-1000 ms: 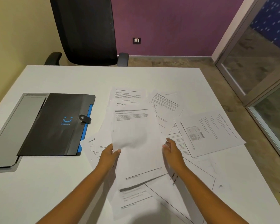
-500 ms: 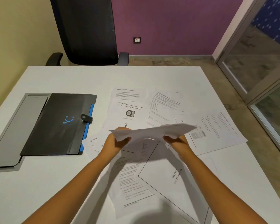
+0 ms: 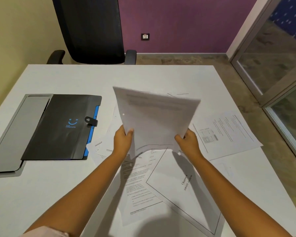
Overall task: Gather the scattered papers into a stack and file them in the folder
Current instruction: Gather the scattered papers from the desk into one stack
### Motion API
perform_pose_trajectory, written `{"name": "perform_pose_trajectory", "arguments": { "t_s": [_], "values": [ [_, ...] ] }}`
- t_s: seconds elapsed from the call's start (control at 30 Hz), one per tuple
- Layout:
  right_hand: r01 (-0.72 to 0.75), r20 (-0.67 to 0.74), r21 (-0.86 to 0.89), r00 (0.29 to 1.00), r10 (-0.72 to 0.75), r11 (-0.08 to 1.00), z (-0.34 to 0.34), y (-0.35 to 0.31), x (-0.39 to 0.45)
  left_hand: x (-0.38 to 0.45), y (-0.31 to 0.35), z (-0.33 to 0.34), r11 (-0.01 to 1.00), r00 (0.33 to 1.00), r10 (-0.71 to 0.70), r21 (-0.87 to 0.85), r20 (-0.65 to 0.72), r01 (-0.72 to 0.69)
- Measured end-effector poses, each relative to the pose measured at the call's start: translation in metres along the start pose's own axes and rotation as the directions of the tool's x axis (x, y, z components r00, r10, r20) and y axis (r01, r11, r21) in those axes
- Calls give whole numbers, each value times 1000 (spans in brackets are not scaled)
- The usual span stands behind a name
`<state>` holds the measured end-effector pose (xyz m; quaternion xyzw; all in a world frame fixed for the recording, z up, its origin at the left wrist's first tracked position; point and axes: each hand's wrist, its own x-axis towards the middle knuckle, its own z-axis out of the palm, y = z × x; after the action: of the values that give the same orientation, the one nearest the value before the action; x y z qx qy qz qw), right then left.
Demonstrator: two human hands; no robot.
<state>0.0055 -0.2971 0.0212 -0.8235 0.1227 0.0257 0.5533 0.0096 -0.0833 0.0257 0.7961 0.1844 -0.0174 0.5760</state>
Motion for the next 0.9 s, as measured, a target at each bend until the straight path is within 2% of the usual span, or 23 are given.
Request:
{"name": "perform_pose_trajectory", "arguments": {
  "t_s": [0.07,0.13,0.2,0.3,0.47,0.57,0.63,0.73,0.8,0.9],
  "values": [
    [55,3,46,998,-55,997,2,-5,2,4,0,-5,1000,998,-2,-28,-56,0],
    [61,2,19,998,-61,998,7,-5,0,6,-8,-13,998,995,-50,-39,-87,47],
    [27,31,-99,999,-24,995,16,4,-6,7,-22,-24,994,987,-111,-28,-116,109],
    [29,151,-274,988,13,961,34,26,-22,3,-51,-46,982,971,-179,36,-161,187],
    [308,425,-456,900,-100,835,67,57,-48,-9,-100,-88,933,937,-261,187,-233,307],
    [383,511,-524,856,-78,761,82,62,-48,-15,-121,-111,899,919,-315,237,-236,369],
    [301,446,-513,894,-50,804,90,61,-47,-16,-129,-121,875,905,-351,260,-239,408],
    [26,281,-372,956,86,928,93,54,-41,-14,-131,-125,865,906,-355,288,-231,412],
    [-158,210,-252,954,213,955,92,47,-34,-10,-128,-121,868,915,-344,300,-212,396],
    [-371,153,-130,909,389,919,91,41,-19,-2,-123,-114,863,915,-351,309,-199,399]
  ]
}}
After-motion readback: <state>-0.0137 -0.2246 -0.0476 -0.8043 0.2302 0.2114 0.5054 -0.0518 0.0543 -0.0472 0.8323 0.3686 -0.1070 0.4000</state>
